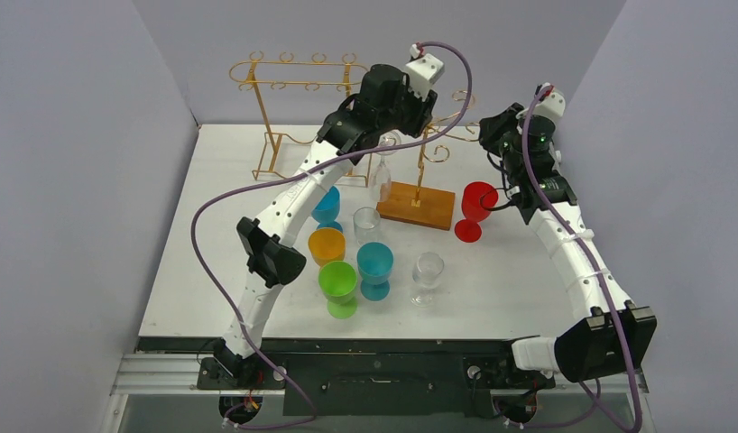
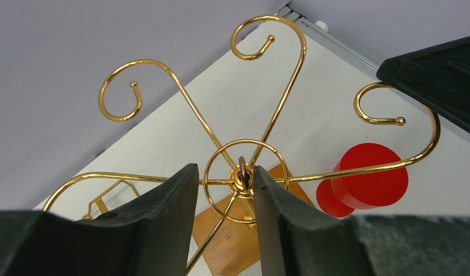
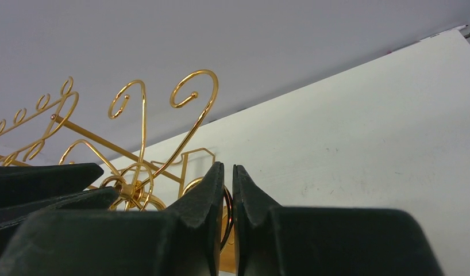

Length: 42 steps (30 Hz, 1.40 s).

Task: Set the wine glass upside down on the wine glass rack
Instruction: Adjust the wine rack at the center of the board.

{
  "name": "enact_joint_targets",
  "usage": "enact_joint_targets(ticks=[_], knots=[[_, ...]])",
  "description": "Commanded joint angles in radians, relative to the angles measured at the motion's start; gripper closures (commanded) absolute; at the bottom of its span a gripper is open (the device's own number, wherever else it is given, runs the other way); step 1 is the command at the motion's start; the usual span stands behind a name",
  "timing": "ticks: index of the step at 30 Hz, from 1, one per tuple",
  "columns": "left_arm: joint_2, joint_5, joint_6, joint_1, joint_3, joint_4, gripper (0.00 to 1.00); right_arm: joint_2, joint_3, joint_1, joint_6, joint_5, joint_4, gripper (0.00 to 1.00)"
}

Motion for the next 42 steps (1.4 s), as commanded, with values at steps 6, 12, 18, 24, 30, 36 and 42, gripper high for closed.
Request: enact_joint_targets(ticks=[6, 12, 18, 24, 30, 36, 42], knots=[[0.017, 0.005, 0.022, 0.008, 0.044, 0.069, 0.72, -0.017, -0.107, 0.060, 0.016, -0.045, -0.157, 0.97], [0.026, 0.005, 0.030, 0.009, 0.045, 0.086, 0.81, -0.039, -0.146, 0.077, 0.028, -0.046, -0.152, 0.97], [0.030, 0.010, 0.038, 0.014, 0.043, 0.115, 0.85, -0.049, -0.157, 0.119, 0.041, -0.048, -0.152, 0.97], [0.028, 0.045, 0.036, 0.017, 0.028, 0.110, 0.86, -0.049, -0.168, 0.124, 0.030, -0.030, -0.154, 0.97], [0.008, 0.076, 0.035, 0.017, 0.022, 0.111, 0.83, -0.054, -0.144, 0.110, 0.019, 0.007, -0.177, 0.84], [-0.015, 0.108, 0.009, 0.021, 0.022, 0.134, 0.79, -0.084, -0.108, 0.042, 0.018, -0.018, -0.193, 0.59], [-0.040, 0.134, 0.000, 0.024, 0.020, 0.154, 0.76, -0.094, -0.022, -0.033, 0.015, -0.157, -0.185, 0.46]])
